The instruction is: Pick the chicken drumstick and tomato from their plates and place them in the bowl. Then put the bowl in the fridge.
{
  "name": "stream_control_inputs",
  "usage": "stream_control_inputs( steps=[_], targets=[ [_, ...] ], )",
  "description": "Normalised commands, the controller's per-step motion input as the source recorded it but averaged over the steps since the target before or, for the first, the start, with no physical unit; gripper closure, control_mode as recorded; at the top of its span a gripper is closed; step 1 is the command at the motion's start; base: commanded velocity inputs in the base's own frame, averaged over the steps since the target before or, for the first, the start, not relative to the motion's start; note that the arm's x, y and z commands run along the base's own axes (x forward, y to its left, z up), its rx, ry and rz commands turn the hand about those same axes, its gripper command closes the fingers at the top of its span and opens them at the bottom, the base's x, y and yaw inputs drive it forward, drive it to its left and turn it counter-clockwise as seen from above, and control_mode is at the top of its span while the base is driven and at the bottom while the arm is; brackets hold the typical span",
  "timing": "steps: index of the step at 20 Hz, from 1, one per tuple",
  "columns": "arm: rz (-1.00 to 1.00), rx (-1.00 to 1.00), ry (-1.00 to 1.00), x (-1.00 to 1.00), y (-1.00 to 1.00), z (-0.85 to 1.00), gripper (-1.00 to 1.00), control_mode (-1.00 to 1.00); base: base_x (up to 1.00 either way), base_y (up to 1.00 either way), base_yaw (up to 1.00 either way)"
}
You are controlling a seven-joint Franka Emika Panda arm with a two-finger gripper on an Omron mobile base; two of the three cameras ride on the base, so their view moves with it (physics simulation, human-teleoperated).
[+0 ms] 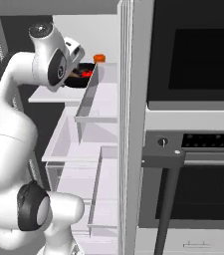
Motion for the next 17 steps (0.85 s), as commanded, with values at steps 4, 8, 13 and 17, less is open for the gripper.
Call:
stream_control_inputs(
  steps=[4,8,13,17],
  targets=[
    [-0.2,0.05,-0.01,-0.75,0.01,0.24,-1.0,-1.0,0.0,0.0,0.0],
    [-0.18,0.06,-0.02,-0.98,0.0,0.02,-1.0,-1.0,0.0,0.0,0.0],
    [-0.12,0.11,0.0,-1.0,0.08,-0.02,-1.0,-1.0,0.0,0.0,0.0],
    [-0.12,0.16,0.0,-1.0,0.09,-0.02,-1.0,-1.0,0.0,0.0,0.0]
  ],
)
